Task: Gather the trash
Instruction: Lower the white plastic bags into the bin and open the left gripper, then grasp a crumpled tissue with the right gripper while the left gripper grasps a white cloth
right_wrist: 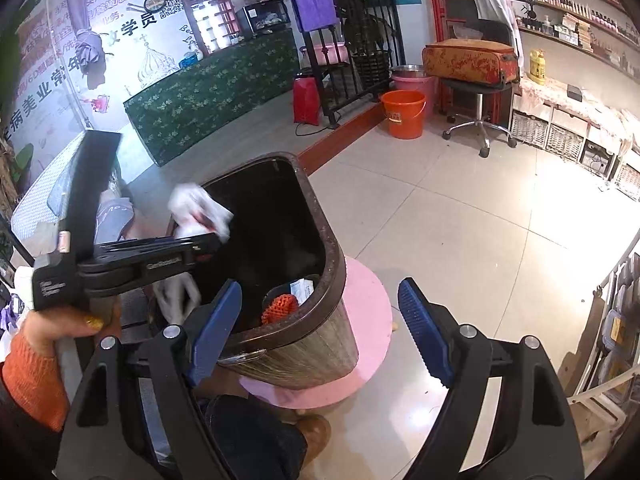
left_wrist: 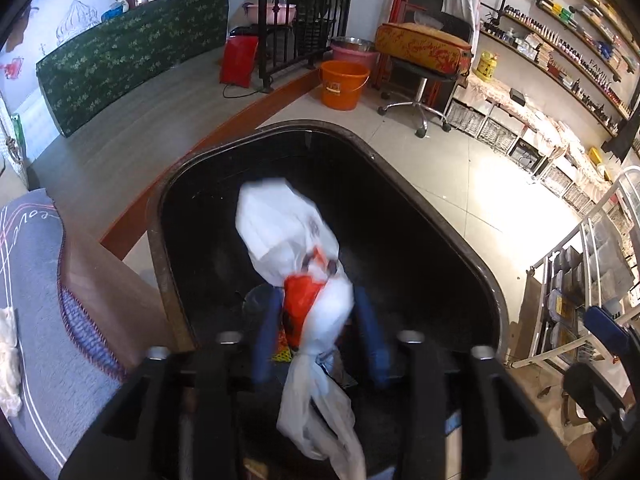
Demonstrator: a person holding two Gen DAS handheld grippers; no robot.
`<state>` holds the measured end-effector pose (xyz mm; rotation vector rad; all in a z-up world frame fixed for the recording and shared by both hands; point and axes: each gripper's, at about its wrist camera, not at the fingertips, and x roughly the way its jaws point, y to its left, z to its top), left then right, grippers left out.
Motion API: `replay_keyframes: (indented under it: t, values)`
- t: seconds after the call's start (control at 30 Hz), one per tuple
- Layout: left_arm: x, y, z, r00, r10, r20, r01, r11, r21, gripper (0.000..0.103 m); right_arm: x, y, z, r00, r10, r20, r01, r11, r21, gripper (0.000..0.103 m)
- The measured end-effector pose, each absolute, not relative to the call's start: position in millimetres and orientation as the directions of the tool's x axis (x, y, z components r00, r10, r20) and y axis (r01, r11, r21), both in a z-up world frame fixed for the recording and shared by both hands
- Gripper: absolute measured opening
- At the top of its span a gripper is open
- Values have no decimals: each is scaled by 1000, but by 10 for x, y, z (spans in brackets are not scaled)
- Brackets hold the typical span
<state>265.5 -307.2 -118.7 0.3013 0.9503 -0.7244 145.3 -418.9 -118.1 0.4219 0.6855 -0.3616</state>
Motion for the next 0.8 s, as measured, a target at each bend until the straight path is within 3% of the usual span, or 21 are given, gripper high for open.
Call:
replay_keyframes:
  t: [0.1, 0.2, 0.8]
  values:
    - [2702, -3067, -1139, 405, -422, -811, 666, 744, -55, 77, 1432, -4218, -1169, 720, -182, -669, 454, 853, 256, 80]
    - [2666, -3048, -1080, 407, -442, -799, 668, 741, -69, 81, 1397, -4245, -1163, 720, -187, -668, 462, 848, 260, 80]
    - [2462, -2323, -706, 546, -382, -745, 569, 822, -5, 89, 1594, -3919, -1044, 740, -141, -658, 387, 889, 245, 87]
